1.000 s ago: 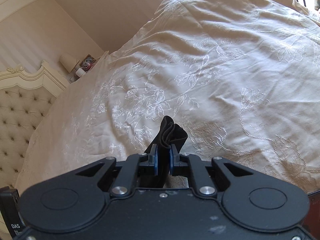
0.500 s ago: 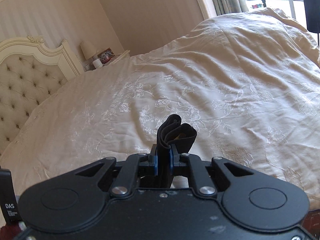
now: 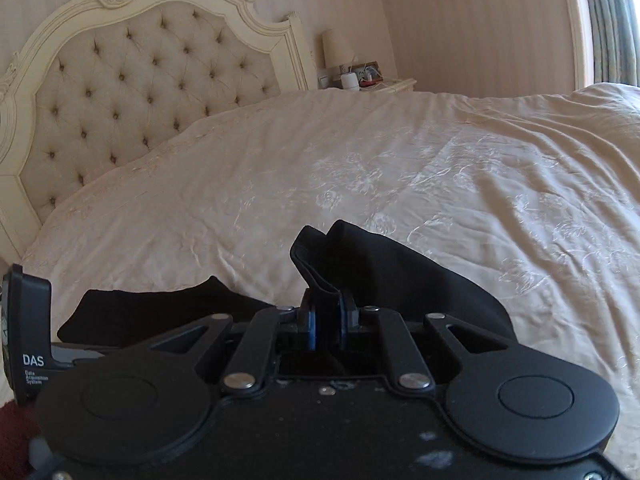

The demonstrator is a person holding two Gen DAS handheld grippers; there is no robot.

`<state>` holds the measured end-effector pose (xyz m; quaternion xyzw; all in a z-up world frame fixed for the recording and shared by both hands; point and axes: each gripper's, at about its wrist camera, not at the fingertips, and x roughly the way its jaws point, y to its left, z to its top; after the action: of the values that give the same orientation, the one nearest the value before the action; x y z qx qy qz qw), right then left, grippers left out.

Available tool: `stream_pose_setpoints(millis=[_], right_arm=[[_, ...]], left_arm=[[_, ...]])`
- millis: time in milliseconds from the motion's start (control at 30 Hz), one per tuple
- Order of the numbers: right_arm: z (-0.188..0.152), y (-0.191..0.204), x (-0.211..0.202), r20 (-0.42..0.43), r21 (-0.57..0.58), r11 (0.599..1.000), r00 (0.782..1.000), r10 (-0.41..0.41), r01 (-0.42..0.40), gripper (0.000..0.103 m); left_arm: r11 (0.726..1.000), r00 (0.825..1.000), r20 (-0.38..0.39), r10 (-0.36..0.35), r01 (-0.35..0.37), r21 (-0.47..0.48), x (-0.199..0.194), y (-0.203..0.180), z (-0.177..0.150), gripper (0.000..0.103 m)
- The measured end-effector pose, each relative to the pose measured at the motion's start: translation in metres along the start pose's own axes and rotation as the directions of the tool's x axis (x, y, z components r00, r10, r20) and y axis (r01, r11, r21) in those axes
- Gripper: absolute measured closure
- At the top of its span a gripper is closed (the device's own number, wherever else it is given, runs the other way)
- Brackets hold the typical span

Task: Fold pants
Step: 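Lift the held leg ends with the right gripper and carry them over the trousers, then lower the leg ends onto the trousers and open the right gripper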

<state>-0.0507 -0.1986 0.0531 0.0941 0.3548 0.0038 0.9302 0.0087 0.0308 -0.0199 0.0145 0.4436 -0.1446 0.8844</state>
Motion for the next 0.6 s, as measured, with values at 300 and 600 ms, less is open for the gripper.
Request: stream_pose_setpoints(millis=[300,600], right_arm=[[-0.062,0.076,0.074,-0.132,-0.175,0.98,0.984,-0.12,0.096,0.09],[-0.049,0.085,0.054,-0.19,-0.161,0.978,0.976,0.102,-0.134,0.067]], left_arm=[[0.996,1.0,-0.012,-0.022,0.021,-0.084,0.005,0.039,-0.012,0.069],[0.995,0.998,0.02,-0.067,0.068,-0.069,-0.007,0.031,-0.009,0.065]])
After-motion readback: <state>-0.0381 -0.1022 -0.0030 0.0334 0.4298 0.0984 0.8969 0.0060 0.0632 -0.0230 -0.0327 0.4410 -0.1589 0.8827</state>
